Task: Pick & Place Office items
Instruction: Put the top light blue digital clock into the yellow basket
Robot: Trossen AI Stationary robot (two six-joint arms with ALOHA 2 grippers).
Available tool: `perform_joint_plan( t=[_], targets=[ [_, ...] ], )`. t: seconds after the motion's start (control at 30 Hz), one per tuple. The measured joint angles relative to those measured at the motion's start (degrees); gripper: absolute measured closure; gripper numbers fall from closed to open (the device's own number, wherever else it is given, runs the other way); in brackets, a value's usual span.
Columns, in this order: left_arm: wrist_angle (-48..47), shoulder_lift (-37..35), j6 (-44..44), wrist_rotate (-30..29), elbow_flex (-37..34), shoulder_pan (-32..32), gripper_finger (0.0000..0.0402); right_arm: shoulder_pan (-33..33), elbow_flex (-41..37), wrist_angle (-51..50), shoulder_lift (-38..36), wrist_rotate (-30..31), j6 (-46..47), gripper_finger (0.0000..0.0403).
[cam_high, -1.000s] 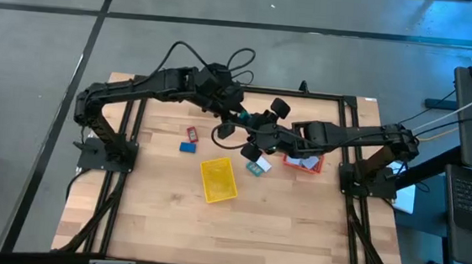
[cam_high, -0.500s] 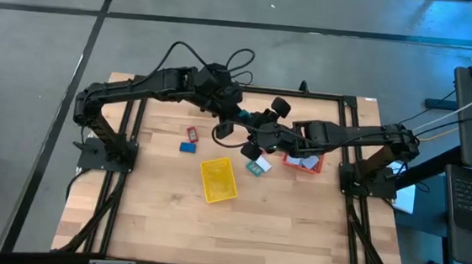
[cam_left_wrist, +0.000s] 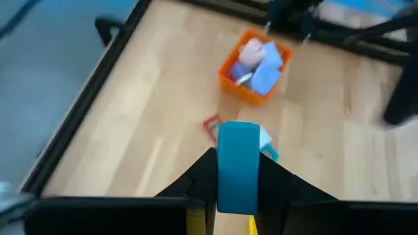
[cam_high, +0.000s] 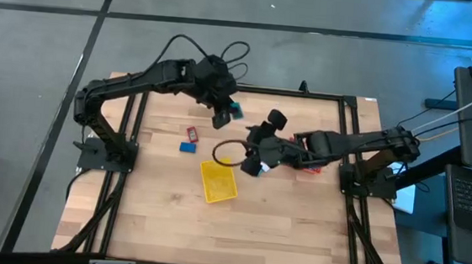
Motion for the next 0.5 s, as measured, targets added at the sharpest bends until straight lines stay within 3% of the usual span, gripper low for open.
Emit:
perform_joint_plan(
  t=[0.3, 0.5],
  targets=[
    [-9.74, -4.35, 0.61, 1.26, -0.86, 5.36, 0.0342, 1.30, 2.01, -9.85, -0.23, 3.34, 5.15, 0.0202],
    [-14.71, -13.00, 0.50, 4.77, -12.03, 4.58, 0.0342, 1.58, 2.01, -21.58, -0.90, 5.05, 16.39, 0.0202]
  ],
)
